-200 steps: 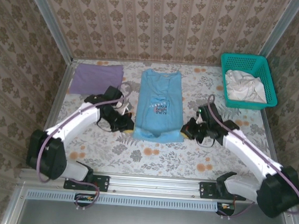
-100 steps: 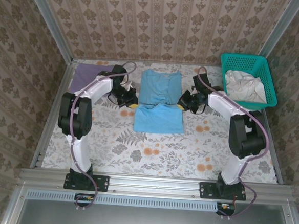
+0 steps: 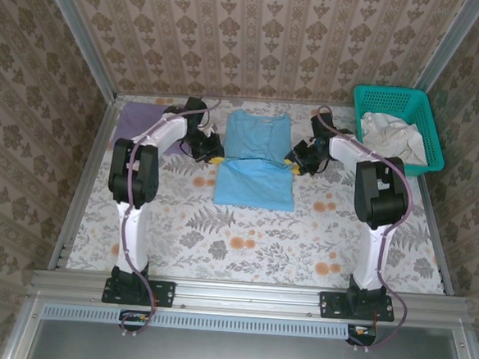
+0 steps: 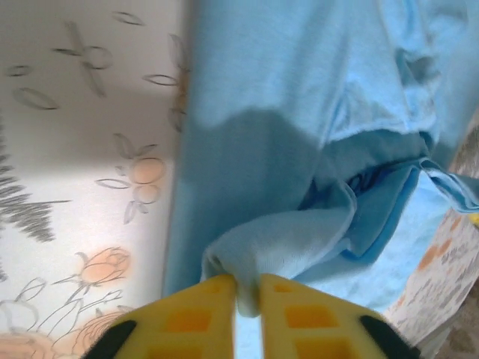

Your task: Fold and stack the t-shirts

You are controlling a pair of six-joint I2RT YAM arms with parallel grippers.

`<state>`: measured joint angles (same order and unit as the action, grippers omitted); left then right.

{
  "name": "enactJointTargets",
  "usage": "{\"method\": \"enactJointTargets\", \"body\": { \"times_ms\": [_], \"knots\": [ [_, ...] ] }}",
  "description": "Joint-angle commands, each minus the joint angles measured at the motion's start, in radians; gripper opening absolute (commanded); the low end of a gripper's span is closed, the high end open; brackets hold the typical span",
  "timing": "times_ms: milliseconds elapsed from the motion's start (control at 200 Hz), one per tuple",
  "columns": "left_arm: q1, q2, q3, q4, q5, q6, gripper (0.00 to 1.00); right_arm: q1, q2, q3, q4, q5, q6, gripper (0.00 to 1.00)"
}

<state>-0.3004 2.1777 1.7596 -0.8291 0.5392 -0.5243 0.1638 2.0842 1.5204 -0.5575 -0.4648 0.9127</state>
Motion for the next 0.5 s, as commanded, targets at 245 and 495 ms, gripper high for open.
{"method": "enactJointTargets", "body": {
  "times_ms": [245, 495],
  "knots": [
    [0.025, -0.179, -0.039, 0.044, -0.115, -0.046, 0.63, -0.033, -0.155, -0.051, 0.037, 0.005, 0.001, 0.65],
    [-0.141, -0.192, -0.157, 0.019, 0.140, 0.109, 0.35, 0.116, -0.325, -0.381, 0.321, -0.087, 0.066, 0.29]
  ]
}}
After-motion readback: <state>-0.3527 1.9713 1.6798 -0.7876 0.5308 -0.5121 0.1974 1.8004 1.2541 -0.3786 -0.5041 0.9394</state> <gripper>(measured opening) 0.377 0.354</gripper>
